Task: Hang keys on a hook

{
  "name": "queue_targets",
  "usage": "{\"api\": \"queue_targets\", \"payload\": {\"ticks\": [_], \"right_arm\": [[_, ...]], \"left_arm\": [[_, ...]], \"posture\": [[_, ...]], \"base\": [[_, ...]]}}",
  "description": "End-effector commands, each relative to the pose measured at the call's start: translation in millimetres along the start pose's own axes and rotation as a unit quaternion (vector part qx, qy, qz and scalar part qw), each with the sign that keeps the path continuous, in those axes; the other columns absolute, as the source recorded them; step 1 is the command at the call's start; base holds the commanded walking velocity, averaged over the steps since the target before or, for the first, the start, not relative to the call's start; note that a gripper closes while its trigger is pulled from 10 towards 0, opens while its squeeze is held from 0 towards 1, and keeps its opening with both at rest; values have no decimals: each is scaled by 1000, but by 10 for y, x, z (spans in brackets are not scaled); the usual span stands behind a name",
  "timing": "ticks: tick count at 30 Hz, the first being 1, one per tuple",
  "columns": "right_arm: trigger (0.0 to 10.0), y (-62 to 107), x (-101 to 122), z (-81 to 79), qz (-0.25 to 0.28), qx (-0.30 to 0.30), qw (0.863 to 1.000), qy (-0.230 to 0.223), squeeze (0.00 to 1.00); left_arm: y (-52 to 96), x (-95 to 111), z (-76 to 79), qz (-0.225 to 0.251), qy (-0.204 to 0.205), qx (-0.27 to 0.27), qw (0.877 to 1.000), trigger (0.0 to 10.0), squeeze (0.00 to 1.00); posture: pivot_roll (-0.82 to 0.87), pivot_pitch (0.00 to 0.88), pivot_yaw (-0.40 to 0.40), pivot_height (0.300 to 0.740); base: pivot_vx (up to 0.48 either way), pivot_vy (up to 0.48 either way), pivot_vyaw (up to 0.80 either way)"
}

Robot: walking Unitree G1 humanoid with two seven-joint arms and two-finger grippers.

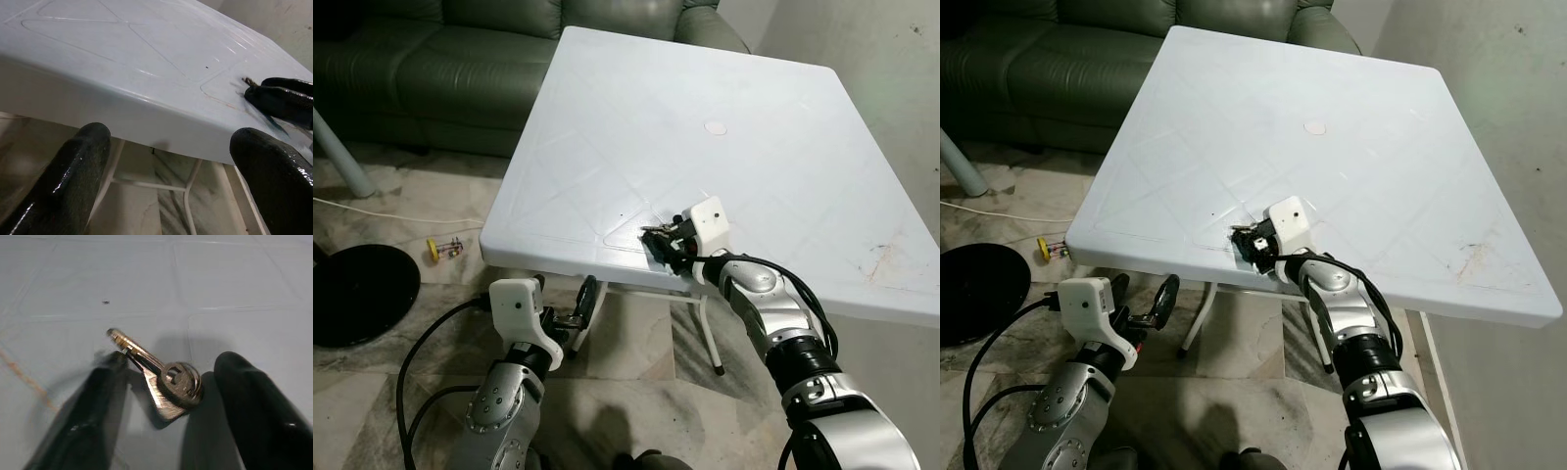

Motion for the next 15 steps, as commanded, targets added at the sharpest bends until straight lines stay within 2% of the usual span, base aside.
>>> {"api": "queue_targets", "payload": {"ticks": [1,15], "right_arm": [[0,34,-73,86,-15,-15,1000,-1,0],[0,20,-63,120,-13,-30,999,2,0]], "left_arm": [[3,14,83,5,12,-5,1000,10000,0],[-4,21,79,6,14,-2,1000,10000,0]], "posture": [[68,182,-146,715],[70,186,-145,715]], "base": [[0,0,0],[0,0,0]]}}
Point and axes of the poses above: a point about 5 cm out from each wrist's last joint towards the gripper, its own y axis pointing back from the gripper into the wrist, its own x axis along the axis of the wrist's last joint, z = x × y, the point moved 4 cm from there along -y, pointing out of the wrist towards the gripper, and after that the axes turned 12 degrees about y, right-handed, at the moved point
